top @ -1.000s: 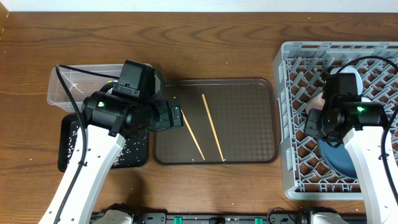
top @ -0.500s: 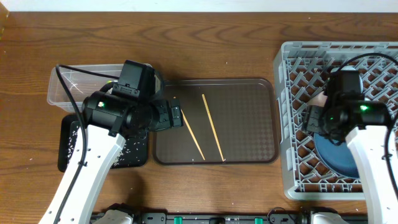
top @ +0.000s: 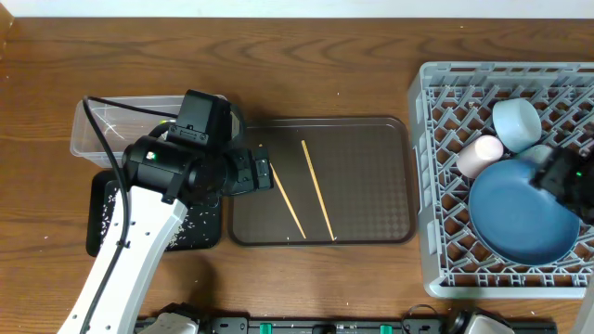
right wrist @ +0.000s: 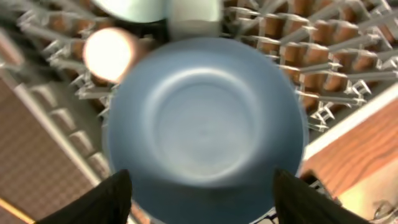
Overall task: Sort waste into correct bins and load items into the dishwasher rack
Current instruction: 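Lower the blue plate into the front of the dish rack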
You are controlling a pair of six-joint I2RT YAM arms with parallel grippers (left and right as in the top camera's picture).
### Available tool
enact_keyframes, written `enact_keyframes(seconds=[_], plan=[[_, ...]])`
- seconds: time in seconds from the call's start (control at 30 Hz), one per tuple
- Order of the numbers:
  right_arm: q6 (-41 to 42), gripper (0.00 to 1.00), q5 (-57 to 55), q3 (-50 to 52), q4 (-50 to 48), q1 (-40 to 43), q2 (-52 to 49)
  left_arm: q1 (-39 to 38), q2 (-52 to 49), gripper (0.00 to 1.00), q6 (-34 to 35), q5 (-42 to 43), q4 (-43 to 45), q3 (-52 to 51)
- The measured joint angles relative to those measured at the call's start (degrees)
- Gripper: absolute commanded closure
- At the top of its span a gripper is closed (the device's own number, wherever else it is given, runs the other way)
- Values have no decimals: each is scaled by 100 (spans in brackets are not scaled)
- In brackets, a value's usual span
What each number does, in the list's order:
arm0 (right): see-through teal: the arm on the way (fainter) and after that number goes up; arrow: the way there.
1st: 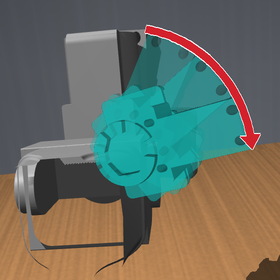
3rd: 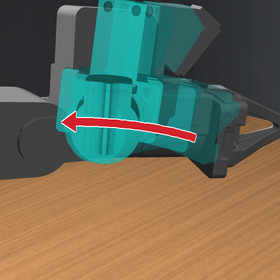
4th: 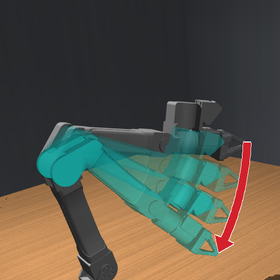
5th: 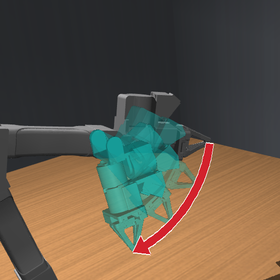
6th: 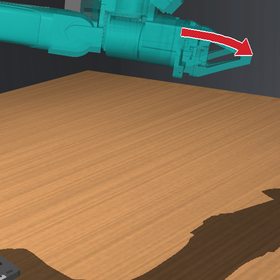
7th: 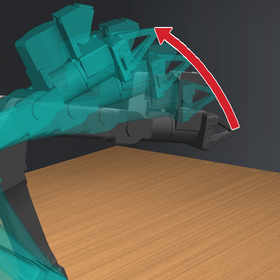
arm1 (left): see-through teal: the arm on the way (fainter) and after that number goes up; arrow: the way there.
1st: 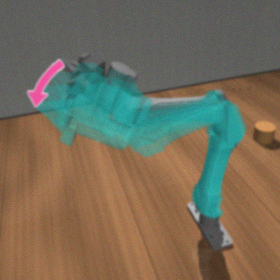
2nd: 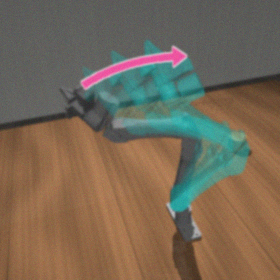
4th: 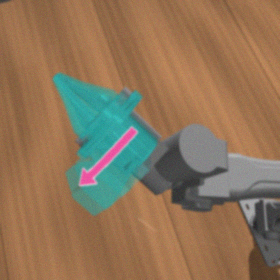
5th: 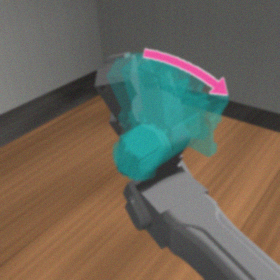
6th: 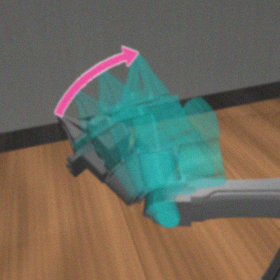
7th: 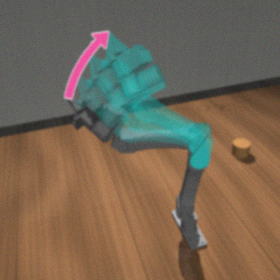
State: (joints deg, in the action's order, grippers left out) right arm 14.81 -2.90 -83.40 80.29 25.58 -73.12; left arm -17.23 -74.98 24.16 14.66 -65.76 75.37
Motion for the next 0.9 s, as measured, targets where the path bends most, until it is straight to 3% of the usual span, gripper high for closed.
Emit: enact_keyframes(seconds=[0.4, 0.9], plan=[[431, 37, 317, 1257, -485, 1547, 0, -2, 0, 2, 0, 0, 0, 0], [516, 37, 577, 2723, -1386, 1810, 0, -2, 0, 2, 0, 0, 2, 0]])
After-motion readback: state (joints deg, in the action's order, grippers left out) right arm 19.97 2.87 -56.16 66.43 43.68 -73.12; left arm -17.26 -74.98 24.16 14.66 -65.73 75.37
